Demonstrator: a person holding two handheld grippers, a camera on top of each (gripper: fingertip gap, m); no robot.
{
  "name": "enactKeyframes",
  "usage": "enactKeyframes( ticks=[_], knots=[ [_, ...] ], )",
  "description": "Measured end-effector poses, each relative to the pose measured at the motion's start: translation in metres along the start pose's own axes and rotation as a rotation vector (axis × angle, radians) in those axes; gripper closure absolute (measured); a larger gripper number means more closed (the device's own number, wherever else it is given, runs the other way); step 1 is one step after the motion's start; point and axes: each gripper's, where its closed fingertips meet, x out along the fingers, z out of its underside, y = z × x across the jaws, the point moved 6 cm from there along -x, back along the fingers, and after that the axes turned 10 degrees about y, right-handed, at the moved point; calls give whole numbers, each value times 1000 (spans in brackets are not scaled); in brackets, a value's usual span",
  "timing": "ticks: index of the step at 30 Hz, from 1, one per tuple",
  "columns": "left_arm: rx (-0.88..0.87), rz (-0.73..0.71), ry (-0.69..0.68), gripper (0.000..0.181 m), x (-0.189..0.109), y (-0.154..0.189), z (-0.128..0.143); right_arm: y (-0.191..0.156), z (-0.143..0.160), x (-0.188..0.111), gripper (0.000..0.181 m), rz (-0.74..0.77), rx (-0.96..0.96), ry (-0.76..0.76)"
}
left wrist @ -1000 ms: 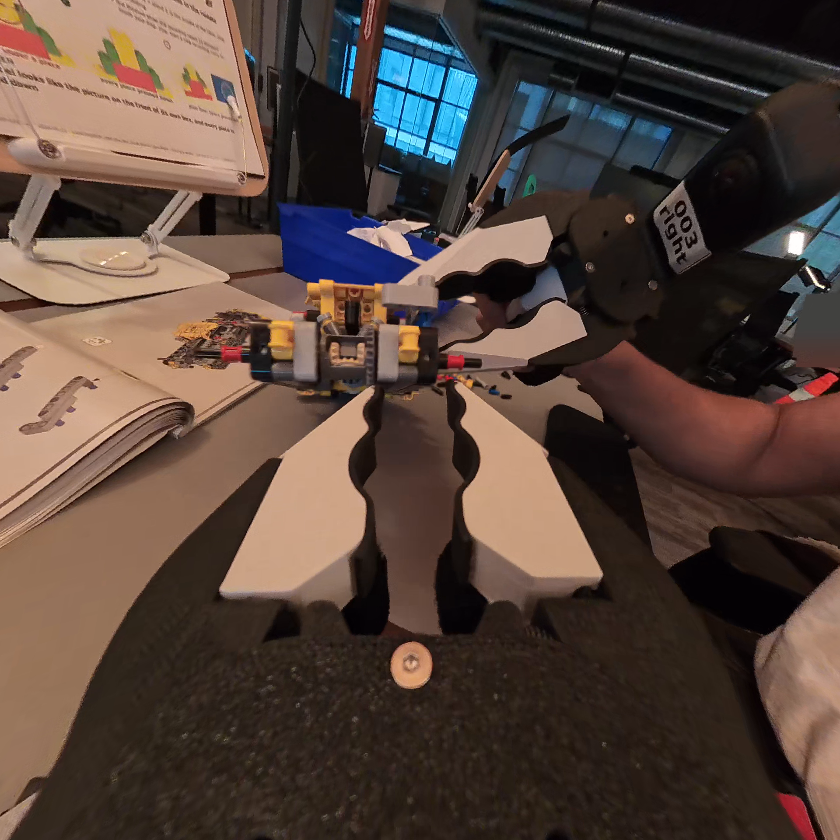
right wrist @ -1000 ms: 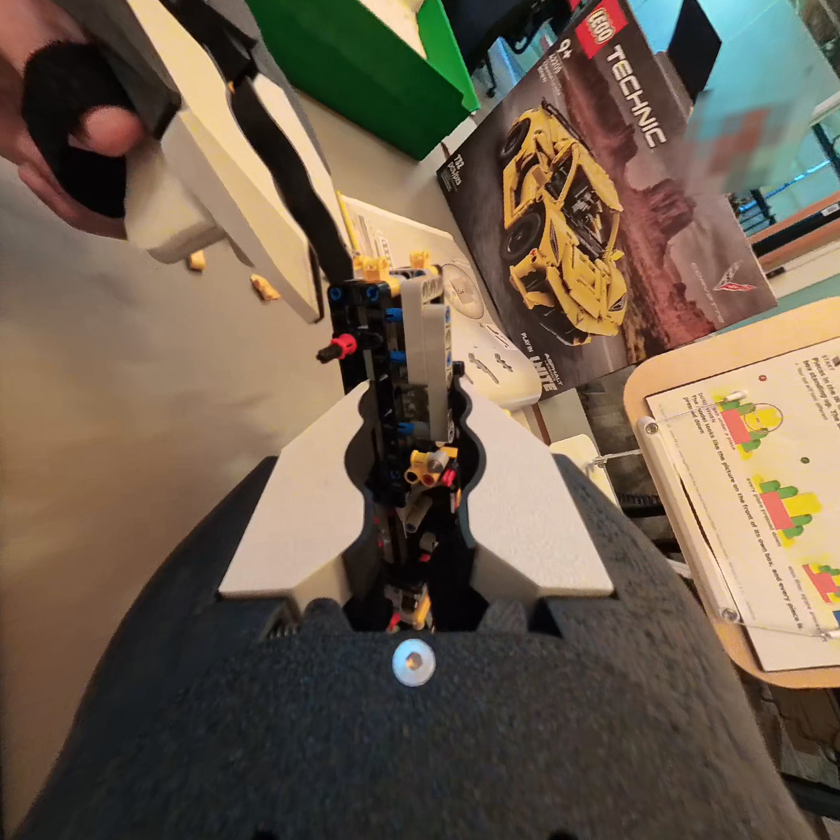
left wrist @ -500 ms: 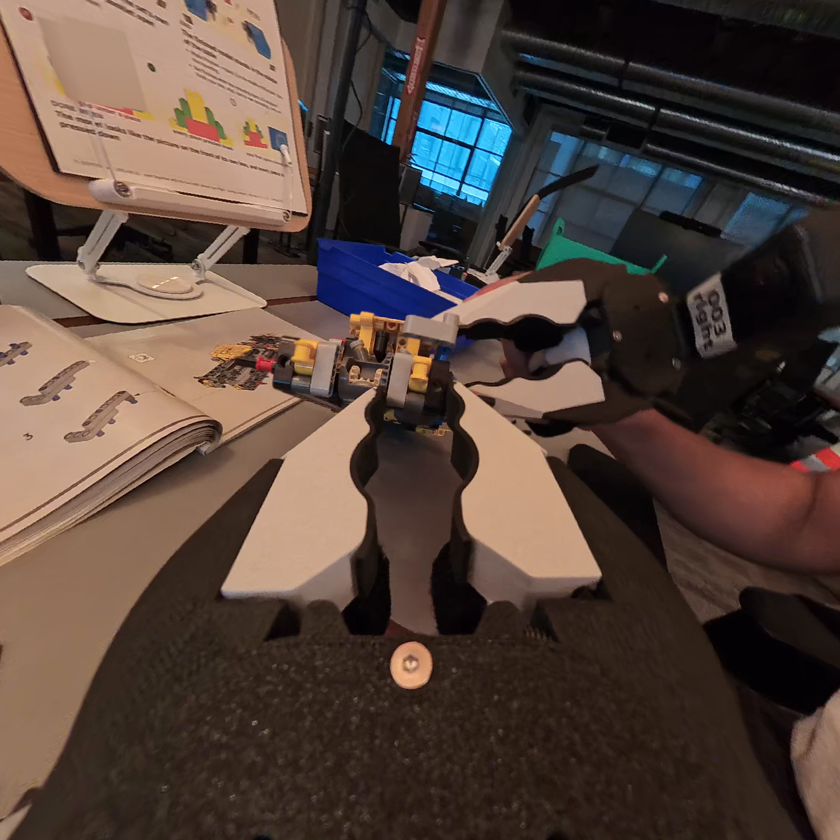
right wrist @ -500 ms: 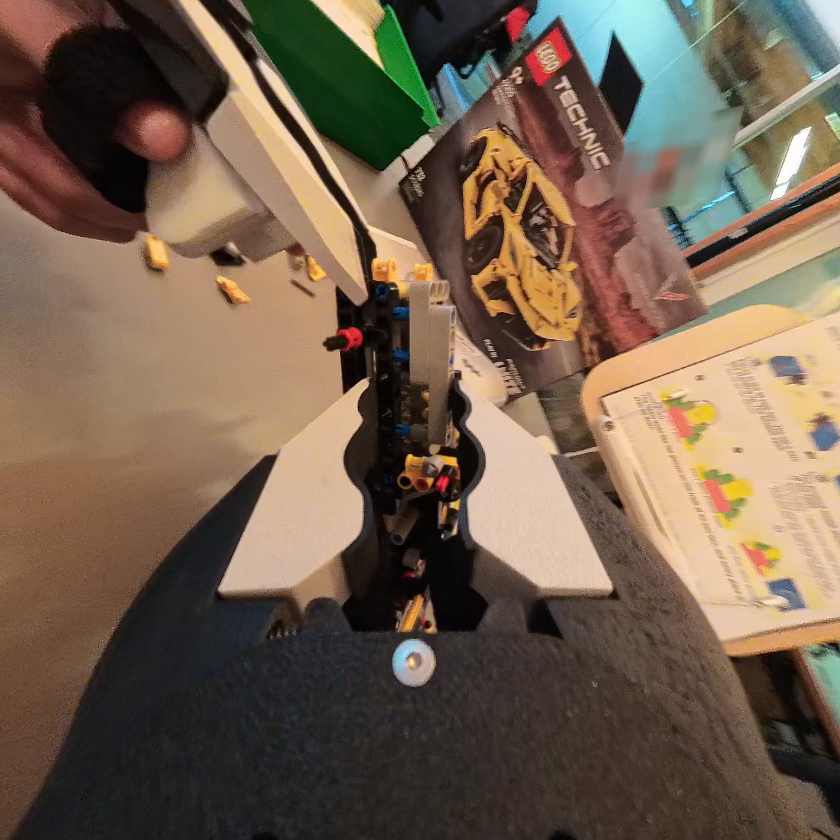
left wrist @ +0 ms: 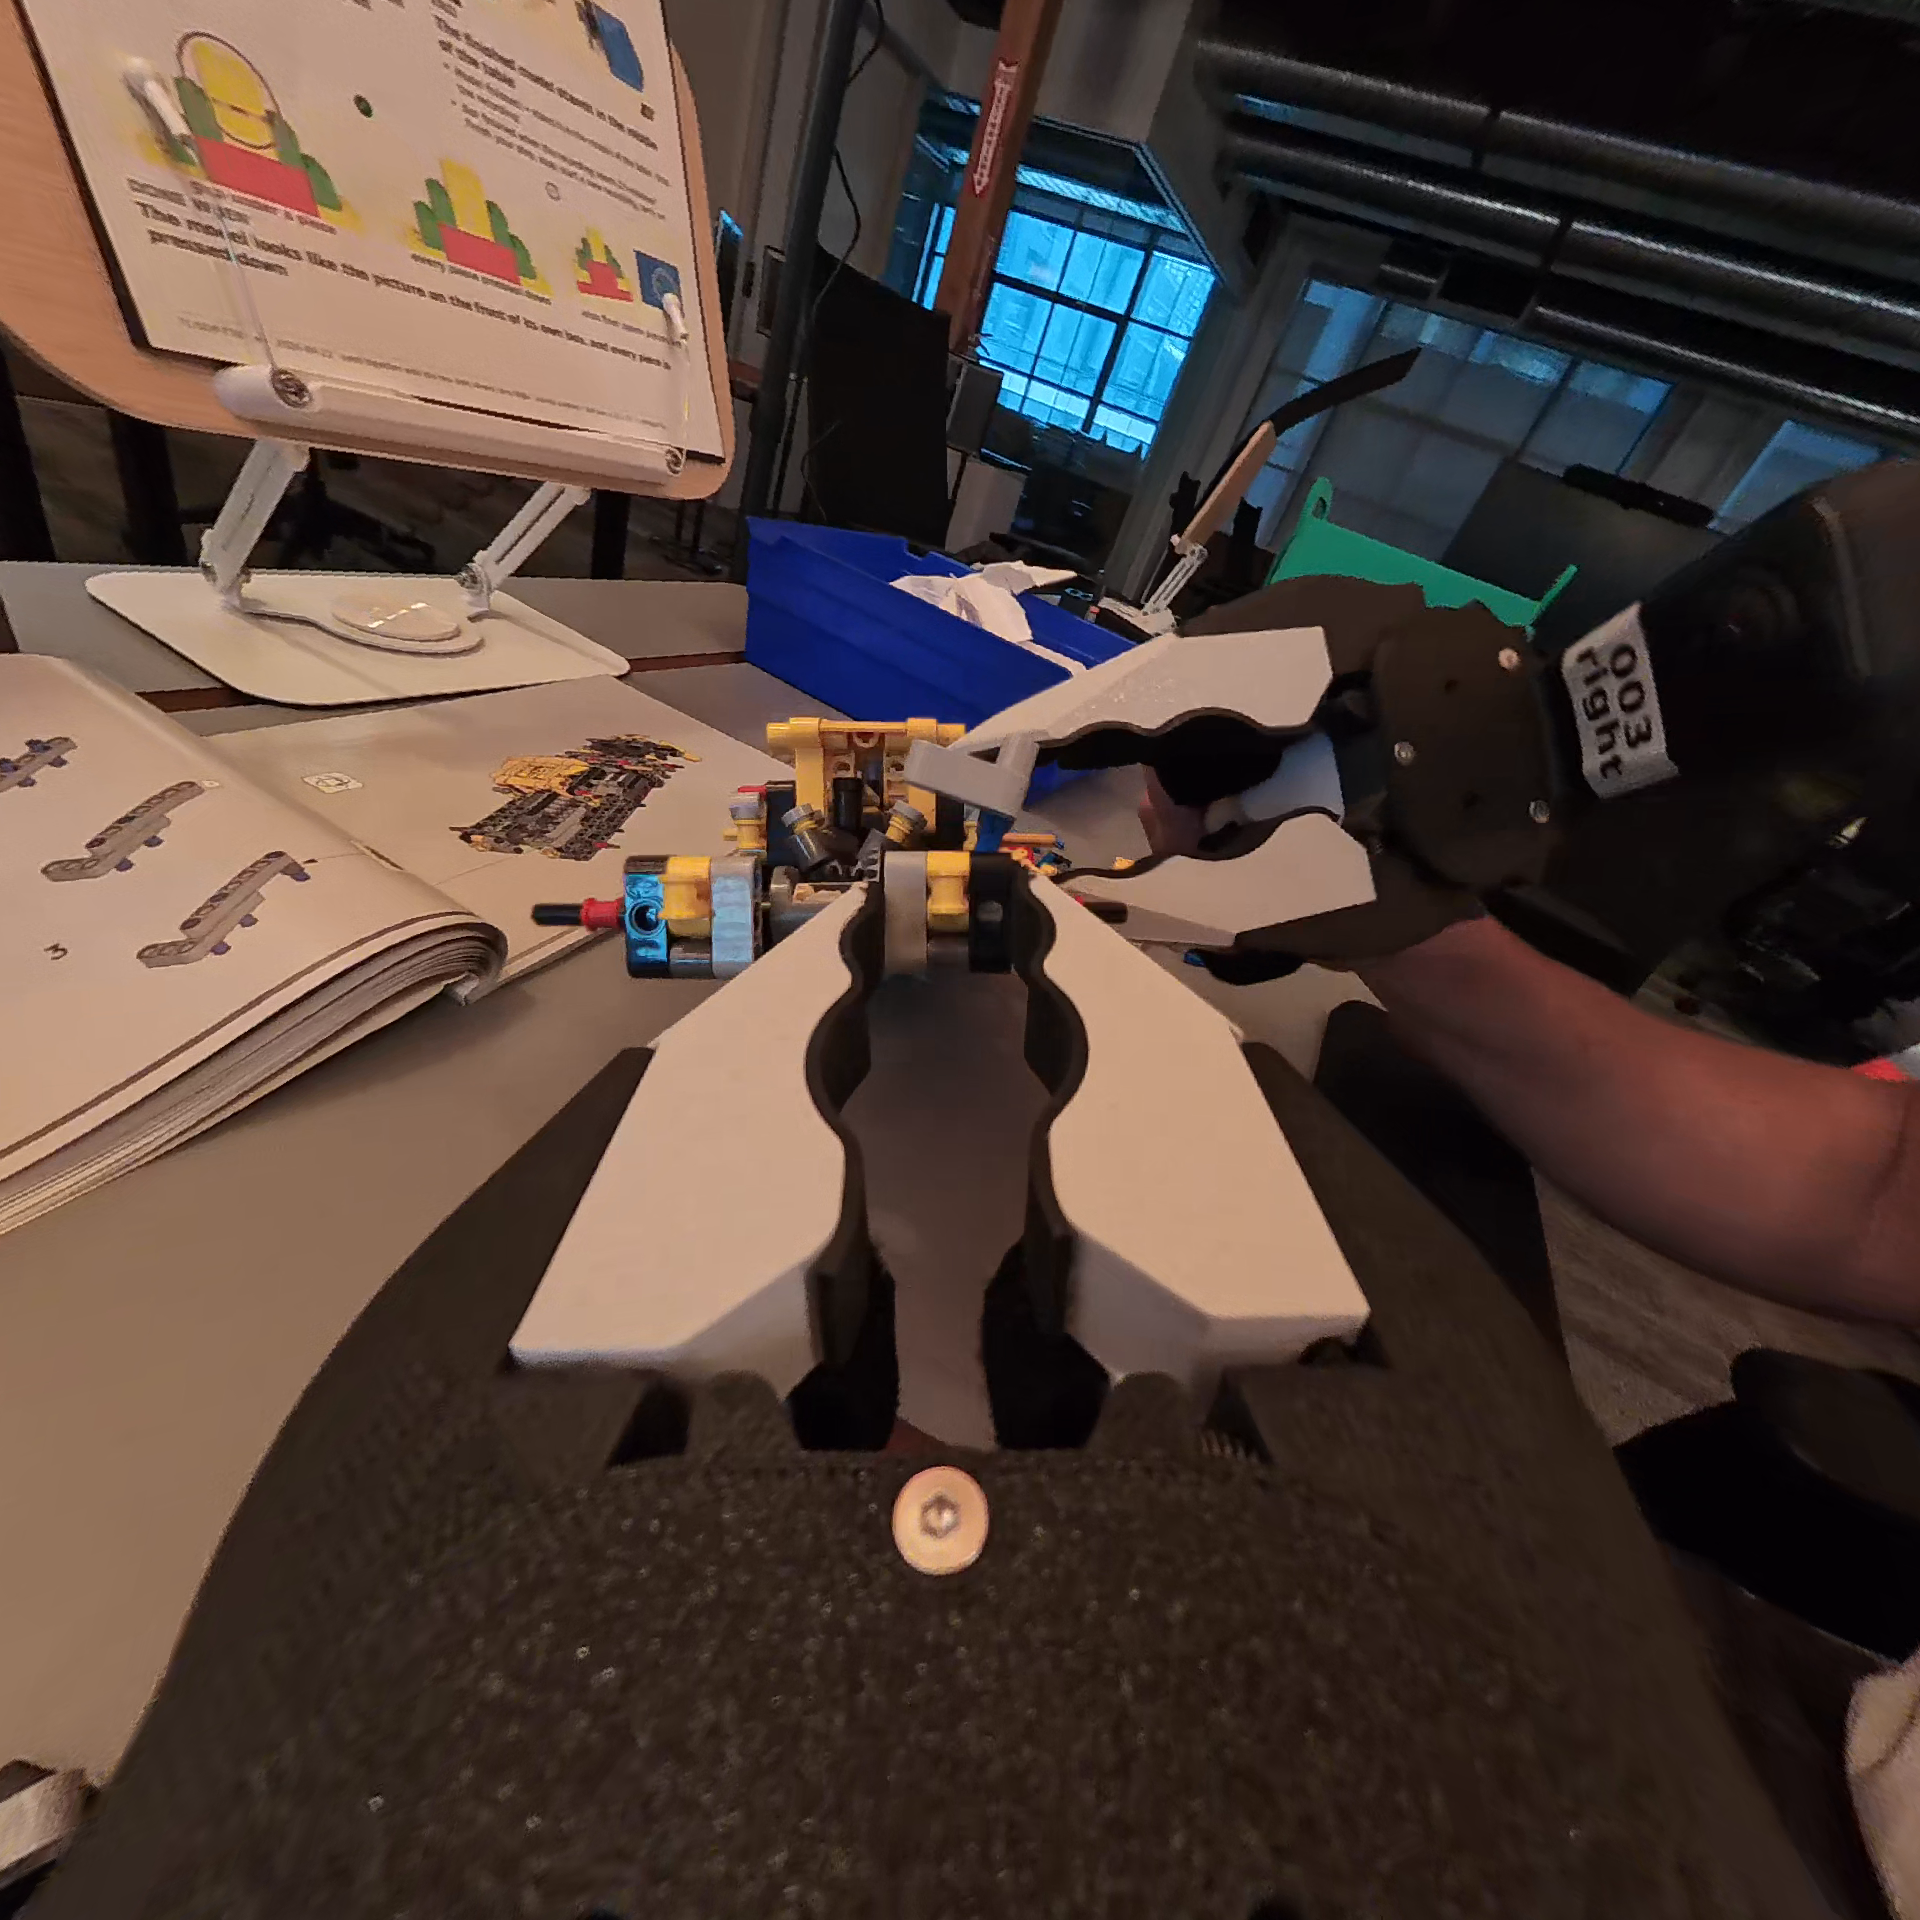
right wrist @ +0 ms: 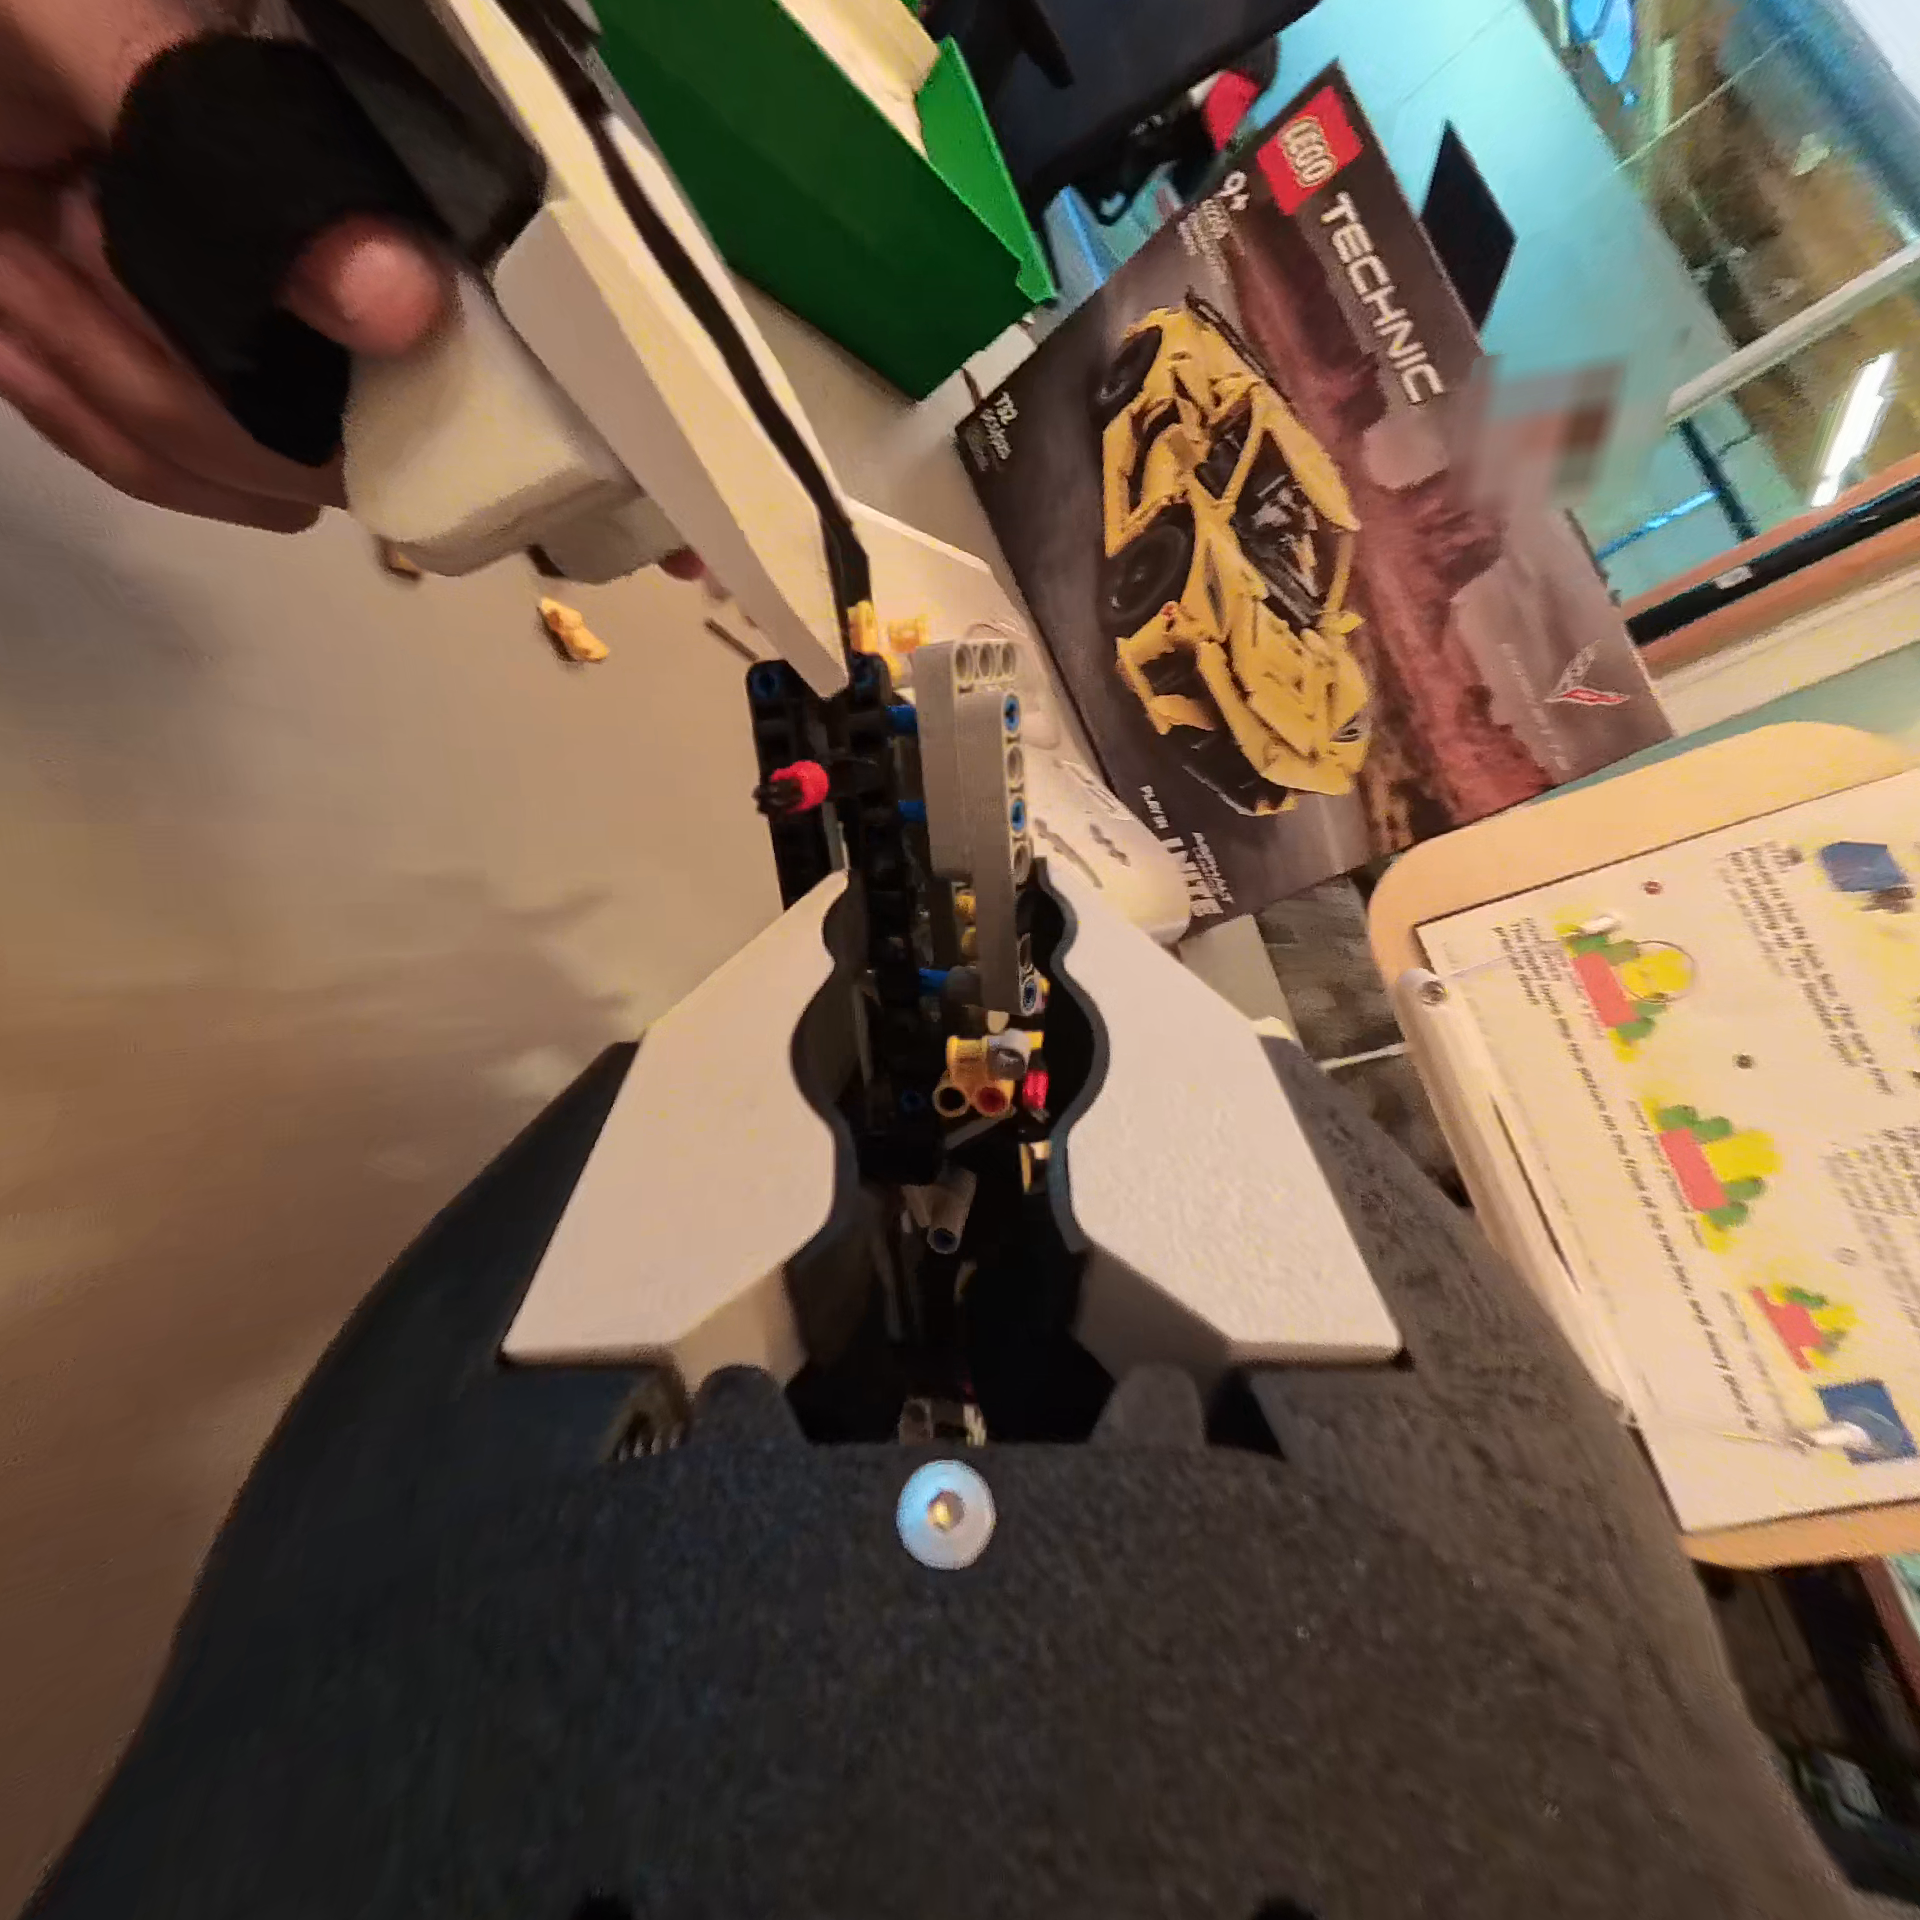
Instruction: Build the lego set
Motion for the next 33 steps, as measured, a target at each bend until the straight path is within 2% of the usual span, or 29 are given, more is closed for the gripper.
enactKeyframes(
  ticks=[4, 11, 14, 18, 20, 22, 24, 27, 28, 33],
  knots=[
    [19, 19, -80, 155, -2, -3, 9, -13, 8, 6, 150, -108, -10, -37],
    [72, 12, -219, 148, -10, -11, 22, -37, 14, 12, 151, -44, -209, -71],
    [201, -1, -242, 142, -15, -11, 16, -41, 15, 14, 151, -36, -235, -84],
    [410, -2, -370, 140, -20, -10, 20, -35, 13, 11, 151, -21, -194, -75],
    [316, 19, -395, 137, -20, -10, 26, -32, 13, 9, 151, -14, -180, -68],
    [124, 69, -361, 135, -17, -11, 30, -30, 12, 8, 151, 0, -152, -52],
    [38, 90, -317, 135, -14, -12, 33, -29, 9, 6, 151, 0, -117, -32],
    [86, 89, -266, 136, -8, -6, 28, -30, 7, 5, 151, -2, -104, -19],
    [106, 80, -252, 144, -7, -5, 26, -30, 7, 5, 151, 11, -113, -25],
    [56, 76, -254, 145, 0, -8, 26, -25, 11, 5, 150, 14, -91, -49]
  ],
)
